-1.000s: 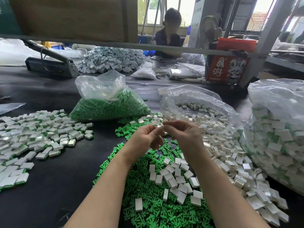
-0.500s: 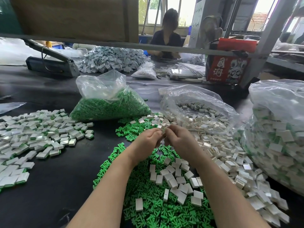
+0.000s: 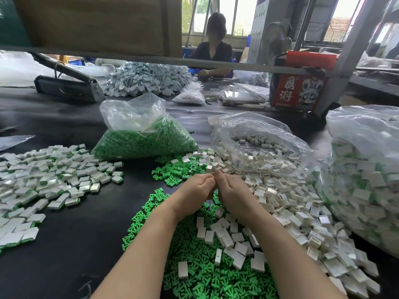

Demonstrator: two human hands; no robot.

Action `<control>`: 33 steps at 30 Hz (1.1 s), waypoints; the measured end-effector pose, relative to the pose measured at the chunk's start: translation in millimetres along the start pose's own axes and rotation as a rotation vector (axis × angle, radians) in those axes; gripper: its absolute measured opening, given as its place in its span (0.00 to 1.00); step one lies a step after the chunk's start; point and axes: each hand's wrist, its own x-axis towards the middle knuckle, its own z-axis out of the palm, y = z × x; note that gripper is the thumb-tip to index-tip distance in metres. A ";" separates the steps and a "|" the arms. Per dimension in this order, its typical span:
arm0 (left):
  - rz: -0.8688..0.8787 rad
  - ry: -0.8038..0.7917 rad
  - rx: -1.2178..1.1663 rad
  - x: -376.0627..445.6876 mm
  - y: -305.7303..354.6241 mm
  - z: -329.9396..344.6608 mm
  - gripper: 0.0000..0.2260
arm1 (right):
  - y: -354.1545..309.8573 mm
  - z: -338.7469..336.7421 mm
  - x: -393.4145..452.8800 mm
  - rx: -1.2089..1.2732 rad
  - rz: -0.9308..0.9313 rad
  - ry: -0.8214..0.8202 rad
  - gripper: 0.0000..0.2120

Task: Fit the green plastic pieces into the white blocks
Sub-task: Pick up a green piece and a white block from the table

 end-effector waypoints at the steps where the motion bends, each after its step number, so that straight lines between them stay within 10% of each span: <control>1: -0.001 -0.007 0.004 0.0 -0.2 0.0 0.20 | 0.7 0.3 0.0 0.012 0.000 0.008 0.24; 22: -0.022 -0.072 0.029 0.7 -5.4 3.1 0.15 | 12.7 -2.1 -2.1 0.055 -0.007 0.012 0.26; 28: 0.012 -0.101 -0.164 -2.1 0.7 -2.5 0.16 | 14.6 -2.0 1.6 0.567 0.064 -0.044 0.22; 33: 0.001 -0.145 -0.169 -3.1 -3.6 -8.9 0.12 | 18.2 -2.0 3.3 0.370 0.050 -0.079 0.25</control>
